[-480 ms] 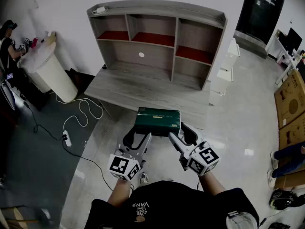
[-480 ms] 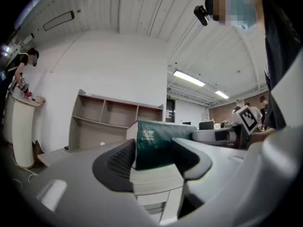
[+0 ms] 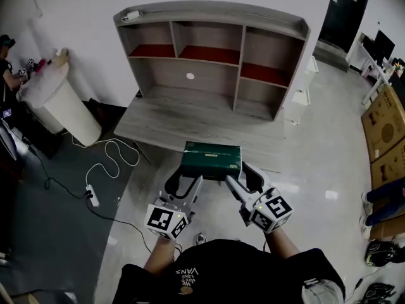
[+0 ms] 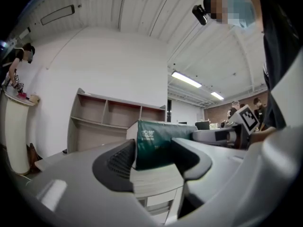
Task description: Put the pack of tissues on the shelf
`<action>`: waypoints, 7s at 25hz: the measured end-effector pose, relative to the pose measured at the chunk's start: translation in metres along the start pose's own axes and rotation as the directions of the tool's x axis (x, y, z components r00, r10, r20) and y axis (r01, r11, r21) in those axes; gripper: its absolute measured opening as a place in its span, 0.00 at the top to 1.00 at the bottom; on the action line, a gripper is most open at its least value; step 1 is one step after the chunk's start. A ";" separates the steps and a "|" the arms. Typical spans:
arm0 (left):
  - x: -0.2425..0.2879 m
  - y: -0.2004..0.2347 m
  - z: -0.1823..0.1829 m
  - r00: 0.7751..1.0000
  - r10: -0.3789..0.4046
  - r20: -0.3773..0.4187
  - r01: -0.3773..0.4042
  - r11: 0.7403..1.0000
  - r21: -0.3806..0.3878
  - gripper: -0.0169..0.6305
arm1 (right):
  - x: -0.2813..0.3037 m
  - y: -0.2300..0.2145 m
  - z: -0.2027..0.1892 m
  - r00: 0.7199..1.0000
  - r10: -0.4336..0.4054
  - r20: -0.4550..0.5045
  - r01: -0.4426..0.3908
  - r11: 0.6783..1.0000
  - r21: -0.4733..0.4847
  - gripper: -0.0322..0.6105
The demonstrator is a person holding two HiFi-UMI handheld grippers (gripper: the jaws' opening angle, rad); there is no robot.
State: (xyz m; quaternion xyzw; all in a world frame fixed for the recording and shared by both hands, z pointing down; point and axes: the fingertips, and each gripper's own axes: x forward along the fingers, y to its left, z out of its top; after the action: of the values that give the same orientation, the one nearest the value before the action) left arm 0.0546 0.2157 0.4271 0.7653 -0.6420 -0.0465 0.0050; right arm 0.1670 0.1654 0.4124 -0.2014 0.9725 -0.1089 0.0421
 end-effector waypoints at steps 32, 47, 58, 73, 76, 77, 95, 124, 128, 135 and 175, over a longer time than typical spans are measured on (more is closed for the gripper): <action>0.123 0.109 0.002 1.000 -0.019 0.024 0.019 1.000 0.004 0.57 | 0.136 -0.087 0.031 0.998 0.006 0.059 -0.007 1.000 0.006 0.59; 0.209 0.137 0.000 0.999 0.034 0.029 -0.034 0.999 0.014 0.57 | 0.187 -0.167 0.048 0.997 0.055 0.045 -0.055 0.998 -0.011 0.59; 0.265 0.194 0.007 0.995 -0.095 0.028 0.095 0.995 0.017 0.57 | 0.243 -0.195 0.049 0.997 -0.066 0.042 0.067 0.997 -0.037 0.59; 0.328 0.241 0.022 0.966 -0.253 0.060 0.251 0.967 0.039 0.57 | 0.293 -0.225 0.070 0.972 -0.206 0.113 0.216 0.972 -0.088 0.59; 0.334 0.244 0.025 0.961 -0.268 0.071 0.265 0.963 0.050 0.57 | 0.296 -0.227 0.075 0.968 -0.215 0.127 0.229 0.968 -0.104 0.59; 0.337 0.245 0.027 0.960 -0.271 0.075 0.267 0.962 0.052 0.57 | 0.299 -0.229 0.077 0.966 -0.217 0.138 0.233 0.966 -0.112 0.59; 0.380 0.275 0.038 0.954 -0.285 0.094 0.276 0.956 0.094 0.57 | 0.340 -0.256 0.104 0.959 -0.203 0.200 0.233 0.962 -0.140 0.59; 0.425 0.302 0.023 0.977 -0.196 0.079 0.190 0.979 0.074 0.60 | 0.374 -0.306 0.095 0.927 -0.338 0.164 0.365 0.912 -0.186 0.59; 0.429 0.303 0.023 0.978 -0.193 0.081 0.188 0.980 0.070 0.60 | 0.375 -0.309 0.093 0.924 -0.344 0.165 0.371 0.913 -0.171 0.59; 0.427 0.300 0.025 0.971 -0.220 0.098 0.214 0.974 0.068 0.60 | 0.364 -0.306 0.098 0.905 -0.371 0.207 0.402 0.906 -0.135 0.59; 0.424 0.290 0.033 0.969 -0.230 0.086 0.223 0.971 0.085 0.89 | 0.367 -0.294 0.086 0.911 -0.387 0.143 0.406 0.902 -0.144 0.94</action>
State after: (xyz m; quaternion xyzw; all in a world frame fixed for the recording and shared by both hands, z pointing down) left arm -0.1598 -0.2504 0.3867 0.8301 -0.5513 -0.0592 -0.0598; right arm -0.0458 -0.2621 0.3826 -0.4038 0.9129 -0.0203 0.0556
